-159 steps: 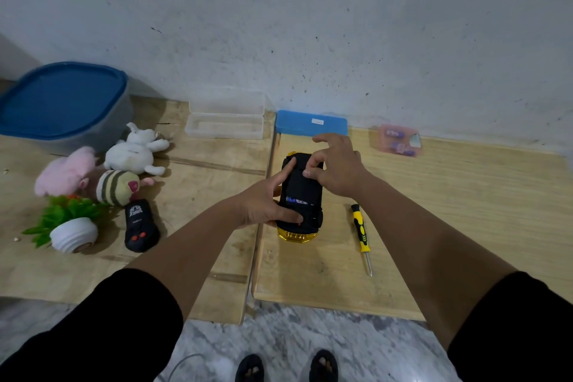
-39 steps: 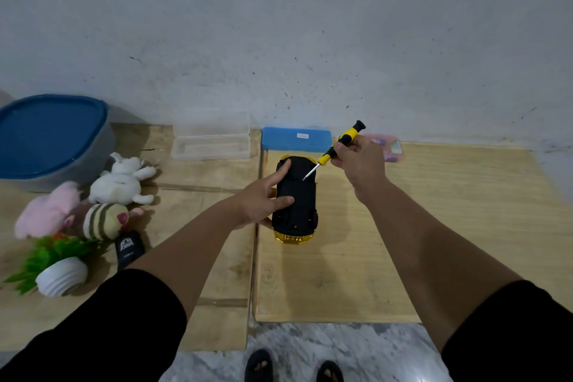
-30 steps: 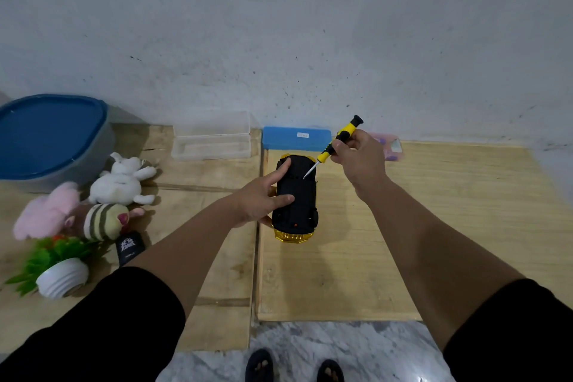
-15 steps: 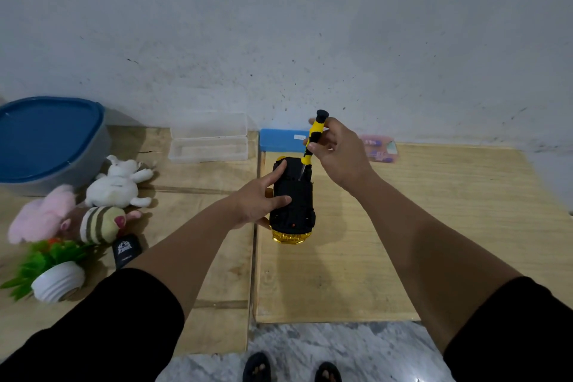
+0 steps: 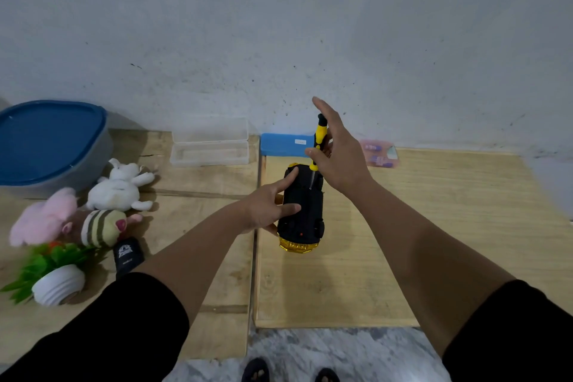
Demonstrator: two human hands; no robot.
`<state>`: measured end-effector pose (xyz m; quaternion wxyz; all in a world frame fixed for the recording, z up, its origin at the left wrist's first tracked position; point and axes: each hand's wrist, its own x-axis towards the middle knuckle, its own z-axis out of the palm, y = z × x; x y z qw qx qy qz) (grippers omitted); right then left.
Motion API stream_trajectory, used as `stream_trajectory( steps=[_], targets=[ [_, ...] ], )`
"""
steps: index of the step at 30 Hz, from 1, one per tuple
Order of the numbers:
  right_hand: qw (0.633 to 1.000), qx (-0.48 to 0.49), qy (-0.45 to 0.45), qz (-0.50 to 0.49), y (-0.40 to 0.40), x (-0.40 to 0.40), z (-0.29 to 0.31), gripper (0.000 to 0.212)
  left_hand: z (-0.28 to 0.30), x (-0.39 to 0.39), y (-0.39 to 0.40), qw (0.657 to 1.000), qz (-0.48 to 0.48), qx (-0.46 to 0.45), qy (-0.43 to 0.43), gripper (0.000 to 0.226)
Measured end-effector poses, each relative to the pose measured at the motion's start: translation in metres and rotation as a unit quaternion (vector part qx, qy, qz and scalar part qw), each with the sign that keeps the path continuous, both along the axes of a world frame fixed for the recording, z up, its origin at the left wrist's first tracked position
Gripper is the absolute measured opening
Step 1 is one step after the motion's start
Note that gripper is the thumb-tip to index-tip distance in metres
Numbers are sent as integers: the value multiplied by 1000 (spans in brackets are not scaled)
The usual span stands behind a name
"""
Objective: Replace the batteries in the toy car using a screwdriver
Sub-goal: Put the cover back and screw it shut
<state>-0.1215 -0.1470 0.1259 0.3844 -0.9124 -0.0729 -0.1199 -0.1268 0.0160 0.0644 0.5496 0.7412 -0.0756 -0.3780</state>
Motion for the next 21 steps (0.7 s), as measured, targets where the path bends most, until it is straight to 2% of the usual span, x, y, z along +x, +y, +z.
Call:
stream_trajectory(
  steps=[8,15,21],
  targets=[
    [998,16,-24,-58,-6,2,-6,59,4,8,6,999,27,10,-17,79],
    [997,41,-22,-57,-8,3,-5,76,4,11,7,999,34,12,-14,80],
    [998,-10,20,-55,-14,6,-2,44,4,13,10,999,37,28,-24,80]
  ],
)
